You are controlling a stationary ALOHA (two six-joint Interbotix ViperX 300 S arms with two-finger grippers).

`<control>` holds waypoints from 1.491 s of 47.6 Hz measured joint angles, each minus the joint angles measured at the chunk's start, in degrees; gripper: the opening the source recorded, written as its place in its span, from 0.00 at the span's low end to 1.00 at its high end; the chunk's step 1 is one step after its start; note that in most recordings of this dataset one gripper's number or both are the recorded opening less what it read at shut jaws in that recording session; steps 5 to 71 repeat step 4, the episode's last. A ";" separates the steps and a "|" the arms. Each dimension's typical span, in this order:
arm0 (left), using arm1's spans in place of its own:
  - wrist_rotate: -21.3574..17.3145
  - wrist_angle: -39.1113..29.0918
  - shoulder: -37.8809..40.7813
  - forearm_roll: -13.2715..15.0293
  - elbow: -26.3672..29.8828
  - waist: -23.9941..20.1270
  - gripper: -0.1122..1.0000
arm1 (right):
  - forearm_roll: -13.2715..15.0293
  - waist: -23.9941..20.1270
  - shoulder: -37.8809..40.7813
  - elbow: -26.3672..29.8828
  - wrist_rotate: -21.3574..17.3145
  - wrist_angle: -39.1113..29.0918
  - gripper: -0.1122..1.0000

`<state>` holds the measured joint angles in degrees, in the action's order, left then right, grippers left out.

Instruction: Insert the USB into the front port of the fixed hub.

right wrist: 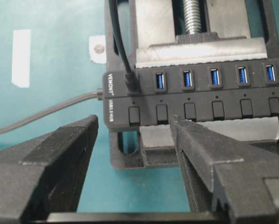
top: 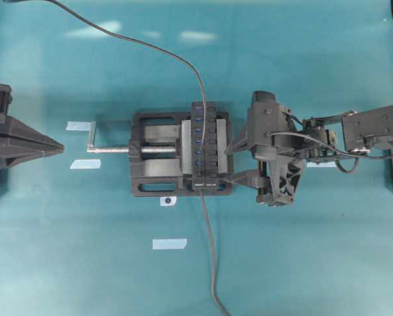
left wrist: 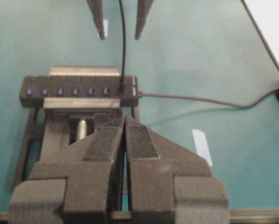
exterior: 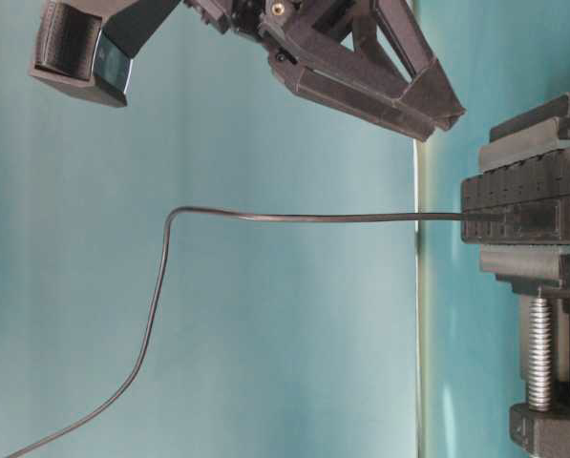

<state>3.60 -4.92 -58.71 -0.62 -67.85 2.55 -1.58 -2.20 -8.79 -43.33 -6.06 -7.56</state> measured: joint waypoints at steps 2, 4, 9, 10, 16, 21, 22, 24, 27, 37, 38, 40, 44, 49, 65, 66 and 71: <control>0.00 0.00 0.00 0.00 0.00 0.00 0.10 | 0.00 0.00 0.00 0.00 -0.09 0.00 0.73; 0.00 0.00 0.00 0.00 0.00 0.00 0.10 | 0.00 0.00 0.00 0.00 -0.09 0.00 0.73; 0.00 0.00 0.00 0.00 0.00 0.00 0.10 | 0.00 0.00 0.00 0.00 -0.09 0.00 0.73; 0.00 0.00 0.00 0.00 0.00 0.00 0.10 | 0.00 0.00 0.00 0.00 -0.09 0.00 0.73; 0.00 0.00 0.00 0.00 0.00 0.00 0.10 | 0.00 0.00 0.00 0.00 -0.09 0.00 0.73; 0.00 0.00 0.00 0.00 0.00 0.00 0.10 | 0.00 0.00 0.00 0.00 -0.09 0.00 0.73; 0.00 0.00 0.00 0.00 0.00 0.00 0.10 | 0.00 0.00 0.00 0.00 -0.09 0.00 0.73; 0.00 0.00 0.00 0.00 0.00 0.00 0.10 | 0.00 0.00 0.00 0.00 -0.09 0.00 0.73; 0.00 0.00 0.00 0.00 0.00 0.00 0.10 | 0.00 0.00 0.00 0.00 -0.09 0.00 0.73; 0.00 0.00 0.00 0.00 0.00 0.00 0.10 | 0.00 0.00 0.00 0.00 -0.09 0.00 0.73; 0.00 0.00 0.00 0.00 0.00 0.00 0.10 | 0.00 0.00 0.00 0.00 -0.09 0.00 0.73; 0.00 0.00 0.00 0.00 0.00 0.00 0.10 | 0.00 0.00 0.00 0.00 -0.09 0.00 0.73; 0.00 0.00 0.00 0.00 0.00 0.00 0.10 | 0.00 0.00 0.00 0.00 -0.09 0.00 0.73; 0.00 0.00 0.00 0.00 0.00 0.00 0.10 | 0.00 0.00 0.00 0.00 -0.09 0.00 0.73; 0.00 0.00 0.00 0.00 0.00 0.00 0.10 | 0.00 0.00 0.00 0.00 -0.09 0.00 0.73; 0.00 0.00 0.00 0.00 0.00 0.00 0.10 | 0.00 0.00 0.00 0.00 -0.09 0.00 0.73; 0.00 0.00 0.00 0.00 0.00 0.00 0.10 | 0.00 0.00 0.00 0.00 -0.09 0.00 0.73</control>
